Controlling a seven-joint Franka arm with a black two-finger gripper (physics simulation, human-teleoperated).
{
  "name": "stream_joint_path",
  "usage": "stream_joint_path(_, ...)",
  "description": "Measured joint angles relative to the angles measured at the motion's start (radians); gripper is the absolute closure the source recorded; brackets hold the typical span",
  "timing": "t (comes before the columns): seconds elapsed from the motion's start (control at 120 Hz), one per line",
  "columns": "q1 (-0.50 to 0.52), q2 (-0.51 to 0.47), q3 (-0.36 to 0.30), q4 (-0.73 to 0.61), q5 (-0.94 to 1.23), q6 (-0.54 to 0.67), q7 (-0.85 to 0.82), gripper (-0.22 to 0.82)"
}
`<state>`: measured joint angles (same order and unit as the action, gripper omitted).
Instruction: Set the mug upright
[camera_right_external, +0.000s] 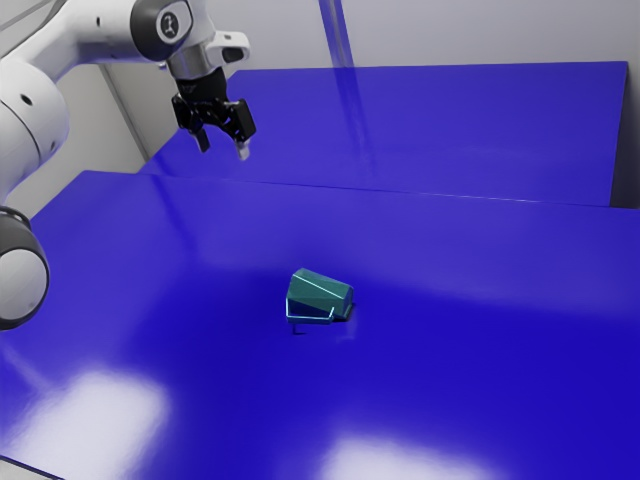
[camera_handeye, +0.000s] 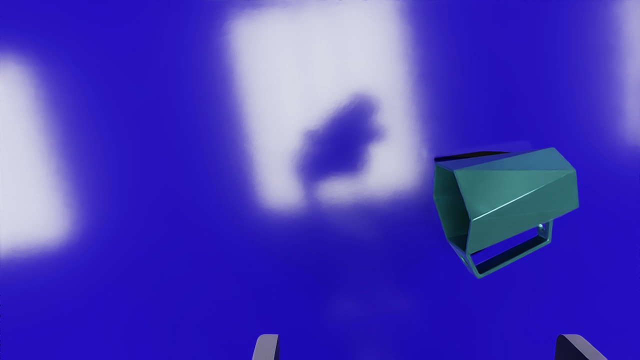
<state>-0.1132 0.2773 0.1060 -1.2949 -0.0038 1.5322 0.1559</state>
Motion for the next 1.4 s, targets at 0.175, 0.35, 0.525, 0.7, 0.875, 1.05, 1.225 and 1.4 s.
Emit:
stream_joint_path(0.175,-0.003,-0.005,-0.001,0.004,0.001,-0.004,0.007,0.00)
stream_joint_path(0.35,-0.017,-0.017,0.010,-0.064,-0.008,-0.001,0.011,0.00)
stream_joint_path(0.525,-0.027,-0.046,0.129,-0.274,-0.235,0.006,0.028,0.00)
stream_joint_path(0.7,-0.013,-0.051,0.160,-0.419,-0.476,0.036,0.079,0.00)
stream_joint_path(0.875,-0.008,-0.043,0.161,-0.478,-0.583,0.076,0.146,0.00)
stream_joint_path(1.05,0.018,0.005,0.178,-0.482,-0.617,0.121,0.238,0.00)
stream_joint_path(1.225,0.029,0.080,0.182,-0.492,-0.697,0.164,0.332,0.00)
stream_joint_path(1.4,0.028,0.097,0.182,-0.551,-0.812,0.193,0.420,0.00)
